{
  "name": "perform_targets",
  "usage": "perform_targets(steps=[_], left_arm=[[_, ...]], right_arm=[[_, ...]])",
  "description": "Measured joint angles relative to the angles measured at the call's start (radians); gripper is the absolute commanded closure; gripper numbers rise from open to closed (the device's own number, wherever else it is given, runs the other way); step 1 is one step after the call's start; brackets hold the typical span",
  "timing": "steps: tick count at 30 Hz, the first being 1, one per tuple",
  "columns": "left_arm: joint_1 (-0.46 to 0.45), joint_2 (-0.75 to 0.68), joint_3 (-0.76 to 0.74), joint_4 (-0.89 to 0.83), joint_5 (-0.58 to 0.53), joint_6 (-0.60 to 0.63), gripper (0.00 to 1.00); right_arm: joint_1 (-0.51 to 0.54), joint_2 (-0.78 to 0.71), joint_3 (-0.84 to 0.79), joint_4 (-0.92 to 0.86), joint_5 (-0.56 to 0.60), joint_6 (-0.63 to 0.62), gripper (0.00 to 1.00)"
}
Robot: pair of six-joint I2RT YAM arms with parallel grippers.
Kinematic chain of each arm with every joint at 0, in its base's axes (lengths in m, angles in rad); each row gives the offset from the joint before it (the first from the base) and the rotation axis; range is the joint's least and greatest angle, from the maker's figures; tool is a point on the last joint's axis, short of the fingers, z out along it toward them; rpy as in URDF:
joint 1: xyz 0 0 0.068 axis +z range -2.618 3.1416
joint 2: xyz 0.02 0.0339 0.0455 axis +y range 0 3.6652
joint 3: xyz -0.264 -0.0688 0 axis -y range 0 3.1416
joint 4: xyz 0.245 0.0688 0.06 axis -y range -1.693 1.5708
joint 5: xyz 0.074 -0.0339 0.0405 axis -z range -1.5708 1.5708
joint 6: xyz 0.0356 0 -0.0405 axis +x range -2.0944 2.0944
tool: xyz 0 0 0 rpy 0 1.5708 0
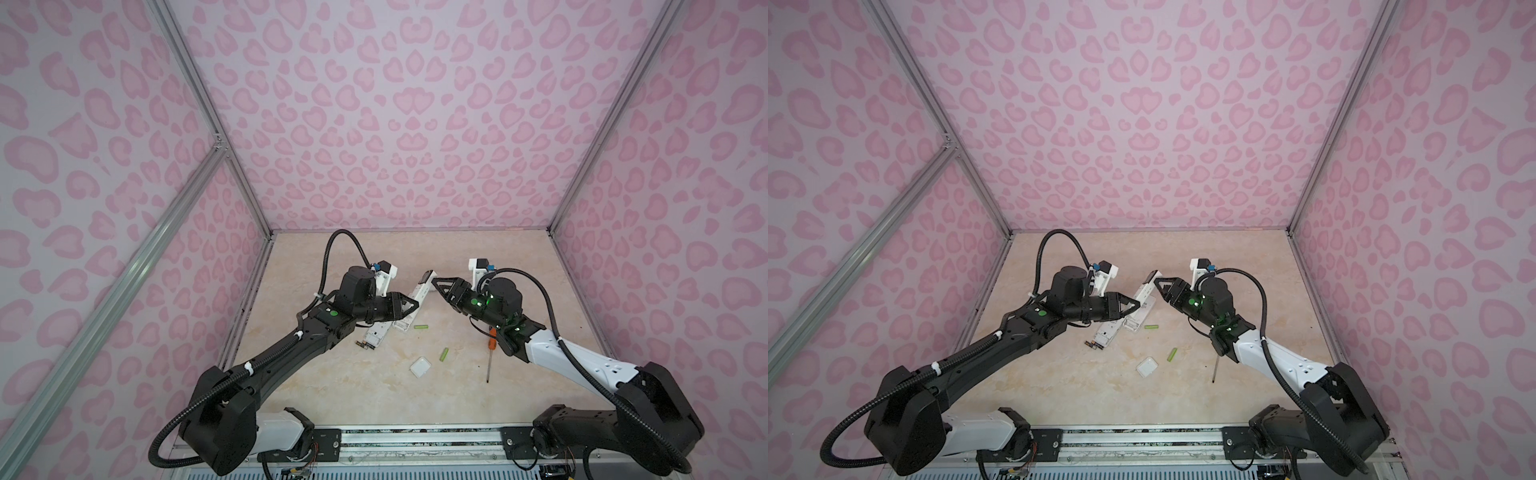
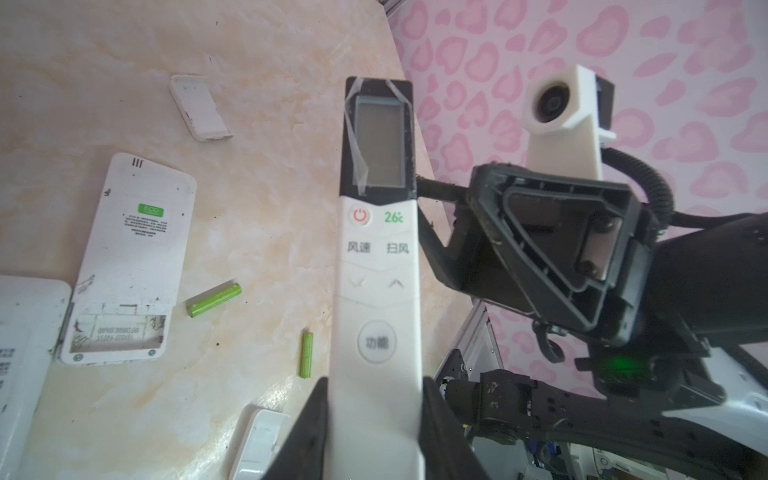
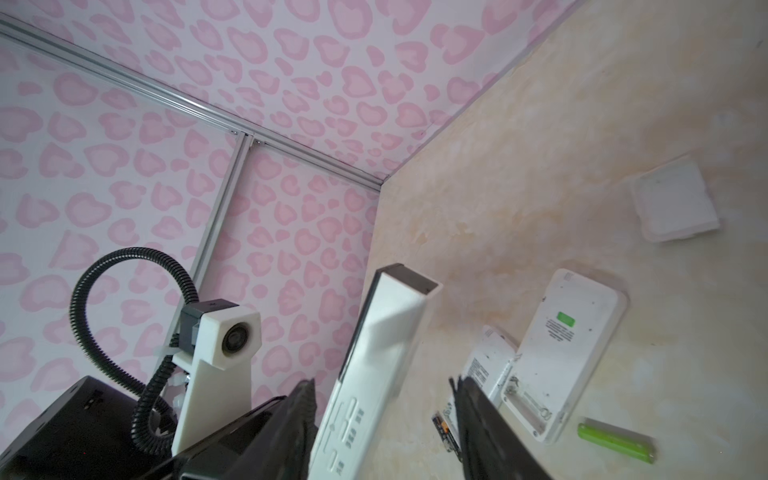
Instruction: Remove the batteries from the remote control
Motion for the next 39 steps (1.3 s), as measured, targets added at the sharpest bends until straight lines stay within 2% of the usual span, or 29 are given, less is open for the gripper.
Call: perform_targets(steps=[6, 11, 21, 24, 31, 35, 39], left_arm=[[0.017, -0.030, -0.002, 0.016, 0.093, -0.043, 0.89], [0.029, -0.060, -0.010, 0.036, 0.135, -0.073, 0.89], [0.059, -0.060, -0.031, 0.108, 0.202, -0.094, 0.87], [0.064, -0.047, -0.032, 0.116, 0.219, -0.100, 0.82], [0.065, -0.042, -0.032, 0.115, 0.235, -0.115, 0.51], [0.070, -0.042, -0.031, 0.106, 0.240, -0.113, 0.48], [0.071, -0.021, -0.004, 0.088, 0.246, -0.093, 0.47]], right_arm=[[0.016, 0.068, -0.002, 0.168, -0.021, 0.094, 0.49], [0.018, 0.081, -0.009, 0.275, -0.039, 0.143, 0.57], [0.022, 0.107, -0.010, 0.397, -0.040, 0.258, 0.86], [0.023, 0.121, -0.014, 0.417, -0.040, 0.269, 0.89], [0.026, 0.122, -0.015, 0.437, -0.045, 0.253, 0.94], [0.029, 0.092, -0.001, 0.375, -0.047, 0.204, 0.95], [0.039, 0.038, 0.051, 0.219, -0.042, 0.117, 0.96]])
